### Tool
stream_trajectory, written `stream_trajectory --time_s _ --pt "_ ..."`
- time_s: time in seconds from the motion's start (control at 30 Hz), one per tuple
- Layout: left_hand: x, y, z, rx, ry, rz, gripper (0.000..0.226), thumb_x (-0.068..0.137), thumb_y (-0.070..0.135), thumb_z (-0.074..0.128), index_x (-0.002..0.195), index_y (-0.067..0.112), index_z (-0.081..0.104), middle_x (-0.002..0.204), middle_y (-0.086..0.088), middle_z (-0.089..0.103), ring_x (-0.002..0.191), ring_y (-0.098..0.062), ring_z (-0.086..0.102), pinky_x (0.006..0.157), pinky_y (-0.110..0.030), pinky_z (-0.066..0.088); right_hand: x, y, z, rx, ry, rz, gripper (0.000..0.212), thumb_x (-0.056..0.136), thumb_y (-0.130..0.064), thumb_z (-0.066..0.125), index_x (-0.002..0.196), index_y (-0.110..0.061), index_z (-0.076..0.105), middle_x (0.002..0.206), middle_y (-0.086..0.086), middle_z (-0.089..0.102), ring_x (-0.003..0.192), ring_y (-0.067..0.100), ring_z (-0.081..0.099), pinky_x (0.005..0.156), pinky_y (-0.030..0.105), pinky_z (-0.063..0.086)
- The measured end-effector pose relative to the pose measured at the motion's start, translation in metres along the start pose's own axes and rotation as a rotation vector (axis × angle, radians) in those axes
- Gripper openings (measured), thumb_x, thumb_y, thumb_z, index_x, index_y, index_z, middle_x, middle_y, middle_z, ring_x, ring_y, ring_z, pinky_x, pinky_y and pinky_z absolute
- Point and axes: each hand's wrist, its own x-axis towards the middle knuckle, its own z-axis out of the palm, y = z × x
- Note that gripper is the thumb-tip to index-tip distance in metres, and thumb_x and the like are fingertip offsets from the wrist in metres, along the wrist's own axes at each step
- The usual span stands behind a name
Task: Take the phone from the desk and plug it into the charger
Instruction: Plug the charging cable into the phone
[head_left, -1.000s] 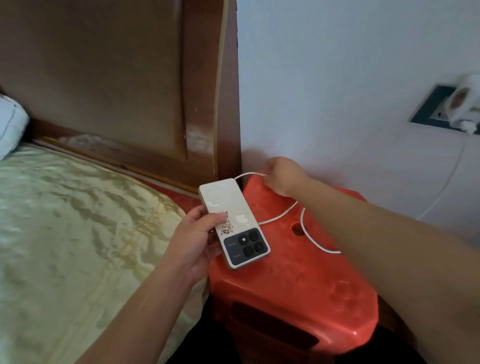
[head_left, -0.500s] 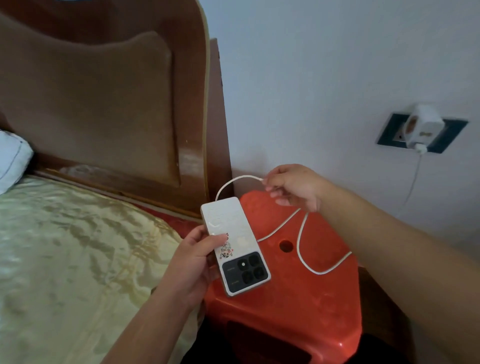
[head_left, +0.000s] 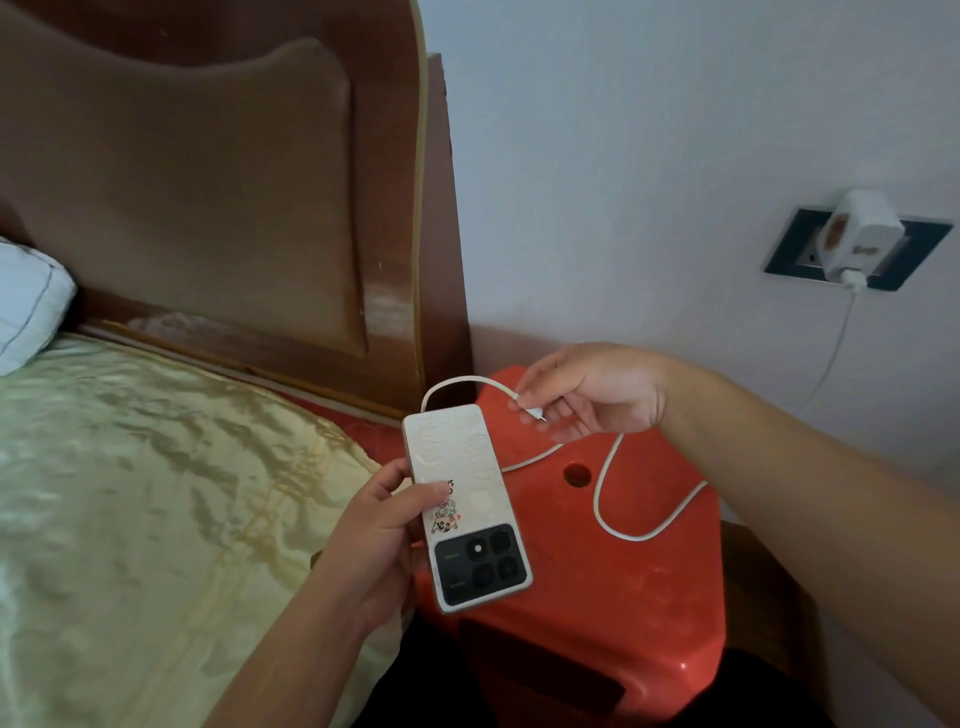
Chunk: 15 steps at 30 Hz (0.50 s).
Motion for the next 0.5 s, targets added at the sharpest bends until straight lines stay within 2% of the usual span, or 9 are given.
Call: stream_trajectory --time_s 0.1,0.23,0.37,0.5 --pt "-0.005 0.002 -0.006 -0.005 0.002 0.002 0.047 0.061 0.010 0.074 0.107 0.008 0.066 0.097 -0.019 0.076 0.075 -0.028 0.073 0.058 -0.036 0.055 -0.005 -0.003 0.007 0.051 -0.108 -0.058 0.006 0.075 -0.015 0.076 0.077 -0.021 0.076 0.071 -0.003 0.069 0.065 0.009 0.064 0.066 0.026 0.054" --pt "-0.012 0.002 -0.013 -0.015 0.007 -0.006 0.043 0.063 0.008 0.073 0.106 0.008 0.067 0.097 -0.020 0.075 0.075 -0.029 0.072 0.059 -0.036 0.057 -0.006 0.002 0.021 0.223 -0.189 -0.184 0.010 0.079 -0.009 0.069 0.079 -0.019 0.072 0.069 0.000 0.064 0.064 0.010 0.058 0.060 0.023 0.051" --pt "-0.019 0.001 -0.013 -0.002 0.012 -0.006 0.045 0.063 0.008 0.074 0.107 0.007 0.066 0.102 -0.023 0.074 0.079 -0.032 0.071 0.066 -0.040 0.053 -0.008 0.003 0.035 0.445 -0.161 -0.299 0.010 0.077 -0.005 0.066 0.083 -0.013 0.063 0.069 0.002 0.068 0.061 0.010 0.062 0.059 0.022 0.051" --pt "-0.025 0.003 -0.009 0.003 -0.017 0.006 0.045 0.065 0.004 0.075 0.109 0.007 0.066 0.105 -0.026 0.072 0.079 -0.033 0.071 0.067 -0.042 0.050 -0.011 -0.005 0.040 0.496 -0.103 -0.316 0.016 0.074 0.000 0.065 0.081 -0.013 0.059 0.072 0.005 0.073 0.063 0.013 0.067 0.062 0.023 0.053"
